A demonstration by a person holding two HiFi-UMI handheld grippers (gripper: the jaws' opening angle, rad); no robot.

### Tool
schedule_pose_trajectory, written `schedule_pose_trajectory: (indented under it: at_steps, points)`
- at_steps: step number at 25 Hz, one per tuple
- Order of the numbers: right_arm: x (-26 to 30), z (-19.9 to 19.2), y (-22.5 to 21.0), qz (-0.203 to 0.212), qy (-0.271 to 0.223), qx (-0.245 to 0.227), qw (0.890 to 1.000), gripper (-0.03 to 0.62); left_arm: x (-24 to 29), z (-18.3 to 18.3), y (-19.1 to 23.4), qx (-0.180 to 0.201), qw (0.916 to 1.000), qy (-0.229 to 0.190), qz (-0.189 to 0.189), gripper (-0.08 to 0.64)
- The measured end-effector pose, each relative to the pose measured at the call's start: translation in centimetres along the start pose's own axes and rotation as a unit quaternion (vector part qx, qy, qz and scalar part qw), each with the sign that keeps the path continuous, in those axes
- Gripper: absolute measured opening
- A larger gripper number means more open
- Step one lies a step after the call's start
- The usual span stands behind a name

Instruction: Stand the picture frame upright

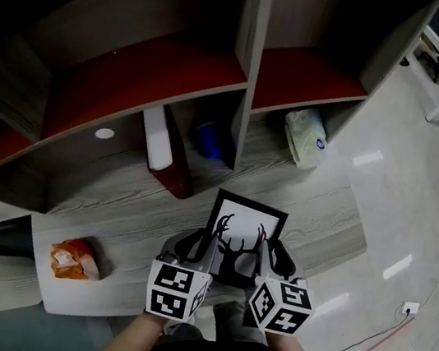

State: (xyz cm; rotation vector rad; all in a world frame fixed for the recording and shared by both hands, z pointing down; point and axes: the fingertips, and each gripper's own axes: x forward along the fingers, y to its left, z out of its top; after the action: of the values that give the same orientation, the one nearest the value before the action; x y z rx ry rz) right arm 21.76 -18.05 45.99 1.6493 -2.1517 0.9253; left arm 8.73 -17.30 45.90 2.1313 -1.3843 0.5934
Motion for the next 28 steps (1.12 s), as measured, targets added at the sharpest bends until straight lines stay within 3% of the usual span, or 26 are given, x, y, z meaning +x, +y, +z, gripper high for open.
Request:
schedule_pose_trajectory:
  at_steps: [28]
  points:
    - [1.8, 9.2, 2.1, 0.077, -0.076, -0.076, 0.991, 0.087, -1.0, 7.5, 1.1, -0.011, 0.9907, -0.116, 0.07, 0.071]
